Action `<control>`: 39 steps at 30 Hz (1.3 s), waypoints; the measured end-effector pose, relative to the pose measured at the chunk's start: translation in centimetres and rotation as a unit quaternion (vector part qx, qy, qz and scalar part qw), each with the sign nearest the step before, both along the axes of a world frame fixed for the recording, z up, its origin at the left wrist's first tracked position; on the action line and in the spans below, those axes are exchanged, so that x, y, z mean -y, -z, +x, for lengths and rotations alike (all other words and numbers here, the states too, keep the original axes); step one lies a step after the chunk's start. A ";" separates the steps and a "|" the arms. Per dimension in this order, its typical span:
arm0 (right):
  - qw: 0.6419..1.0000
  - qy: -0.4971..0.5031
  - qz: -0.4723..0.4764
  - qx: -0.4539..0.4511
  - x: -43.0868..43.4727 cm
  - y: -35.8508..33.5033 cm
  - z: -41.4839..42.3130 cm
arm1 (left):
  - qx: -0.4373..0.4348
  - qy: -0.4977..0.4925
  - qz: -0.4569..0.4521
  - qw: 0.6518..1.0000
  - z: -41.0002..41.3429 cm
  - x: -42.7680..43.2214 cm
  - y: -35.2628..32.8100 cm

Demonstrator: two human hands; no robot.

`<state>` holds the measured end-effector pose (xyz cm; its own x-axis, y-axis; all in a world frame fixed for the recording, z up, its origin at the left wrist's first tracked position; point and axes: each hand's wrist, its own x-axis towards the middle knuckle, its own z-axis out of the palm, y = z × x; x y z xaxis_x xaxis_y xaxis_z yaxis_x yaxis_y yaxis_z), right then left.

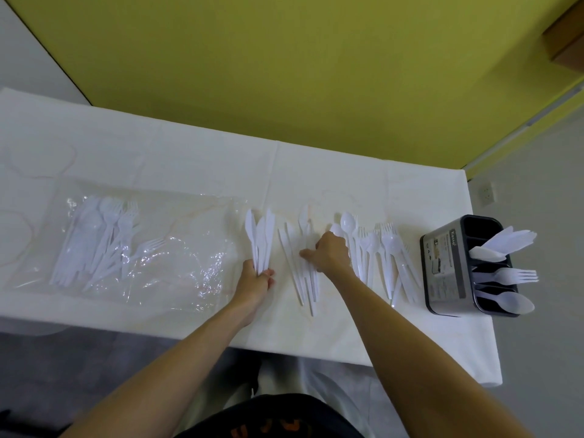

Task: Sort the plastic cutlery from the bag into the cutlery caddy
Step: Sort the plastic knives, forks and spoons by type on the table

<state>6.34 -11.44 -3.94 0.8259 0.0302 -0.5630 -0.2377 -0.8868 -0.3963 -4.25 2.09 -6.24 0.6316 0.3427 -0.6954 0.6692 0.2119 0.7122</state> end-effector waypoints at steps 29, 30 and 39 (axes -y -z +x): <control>0.998 -0.008 -0.004 -0.068 1.8 -1.0 -3.2 | -0.017 0.055 0.026 0.998 0.0 1.1 -0.1; 0.998 -0.015 -0.011 -0.060 1.5 -1.0 -3.1 | -0.018 0.055 0.027 0.998 0.0 1.2 -0.1; 0.999 -0.019 -0.023 -0.013 -0.4 -1.0 -3.9 | -0.037 0.065 0.046 0.996 0.1 1.4 -0.6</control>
